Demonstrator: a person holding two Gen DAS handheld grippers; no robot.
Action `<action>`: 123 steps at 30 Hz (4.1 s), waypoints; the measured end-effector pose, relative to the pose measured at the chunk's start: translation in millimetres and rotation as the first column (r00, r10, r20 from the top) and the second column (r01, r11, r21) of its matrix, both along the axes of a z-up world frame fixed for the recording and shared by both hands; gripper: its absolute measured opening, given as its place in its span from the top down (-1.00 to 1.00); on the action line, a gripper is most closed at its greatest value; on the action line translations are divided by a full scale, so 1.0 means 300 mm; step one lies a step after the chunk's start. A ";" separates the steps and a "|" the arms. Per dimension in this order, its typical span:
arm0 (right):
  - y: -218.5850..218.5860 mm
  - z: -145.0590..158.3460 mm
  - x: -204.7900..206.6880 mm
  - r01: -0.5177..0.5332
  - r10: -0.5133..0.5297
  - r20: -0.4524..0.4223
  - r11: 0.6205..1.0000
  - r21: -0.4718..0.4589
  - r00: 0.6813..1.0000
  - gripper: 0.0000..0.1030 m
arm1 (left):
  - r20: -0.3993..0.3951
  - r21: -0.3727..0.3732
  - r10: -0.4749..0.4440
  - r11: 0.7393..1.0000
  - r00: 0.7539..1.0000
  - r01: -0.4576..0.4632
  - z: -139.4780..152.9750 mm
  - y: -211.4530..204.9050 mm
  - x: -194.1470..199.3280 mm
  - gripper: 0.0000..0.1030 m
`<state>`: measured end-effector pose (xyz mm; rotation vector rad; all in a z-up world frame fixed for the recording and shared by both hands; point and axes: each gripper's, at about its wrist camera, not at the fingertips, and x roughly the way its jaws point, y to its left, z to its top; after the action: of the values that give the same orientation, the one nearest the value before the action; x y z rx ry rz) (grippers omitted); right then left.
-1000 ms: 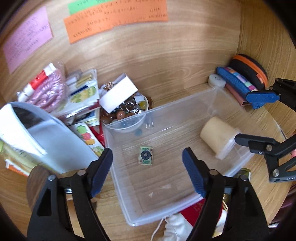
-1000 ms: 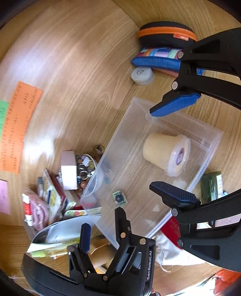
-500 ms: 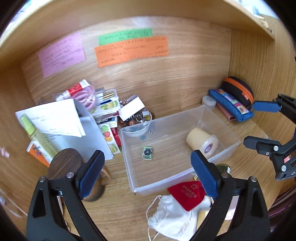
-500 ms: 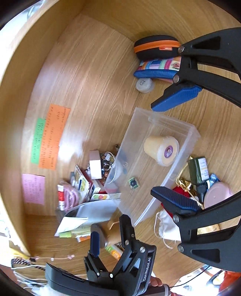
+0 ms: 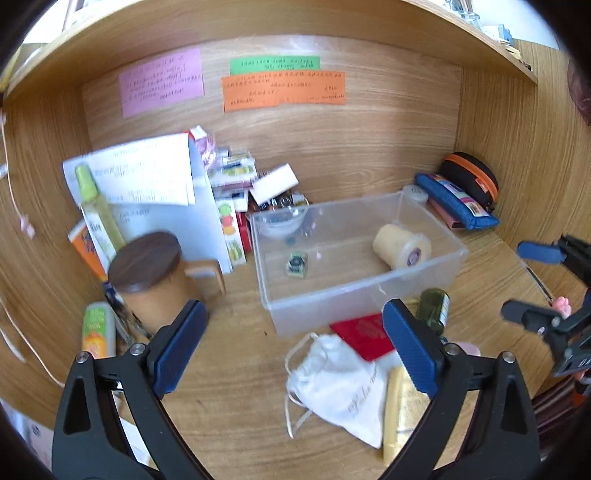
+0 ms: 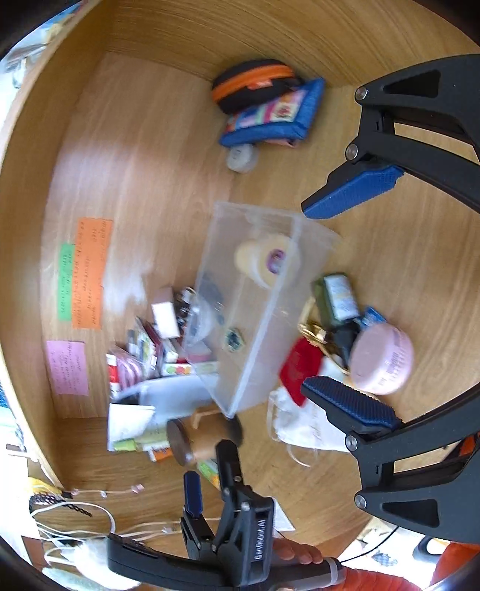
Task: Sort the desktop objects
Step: 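Move both open tools back from the bin toward the remaining items, then grasp the pink round jar with the right tool while the left tool grasps the yellow tube, then lift and carry the jar and tube with both tools over the clear bin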
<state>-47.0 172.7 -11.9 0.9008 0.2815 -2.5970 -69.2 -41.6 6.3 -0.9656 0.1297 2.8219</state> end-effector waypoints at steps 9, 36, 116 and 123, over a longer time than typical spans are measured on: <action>-0.017 -0.142 0.052 -0.013 0.014 0.086 1.000 -0.015 0.996 -0.66 | 0.041 0.008 -0.008 1.000 0.999 0.008 -0.111 0.027 0.096 -0.89; -0.050 -0.334 -0.043 -0.022 0.068 0.280 0.986 -0.164 0.958 -0.20 | 0.074 0.011 -0.161 0.987 0.984 0.160 -0.268 0.190 0.219 -0.55; -0.093 0.016 -0.399 -0.087 0.097 0.067 0.986 -0.139 0.993 -0.20 | -0.038 0.079 -0.050 0.995 0.998 0.053 0.053 0.001 -0.234 0.16; -0.130 -0.022 -0.500 -0.090 0.101 0.111 0.991 -0.101 0.989 -0.20 | 0.010 0.085 -0.077 0.993 0.997 0.076 0.007 0.011 -0.327 0.16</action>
<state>-196.9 133.6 -18.6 0.9754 0.1621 -2.4377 -167.5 -38.3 8.3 -0.9405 0.0444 2.7270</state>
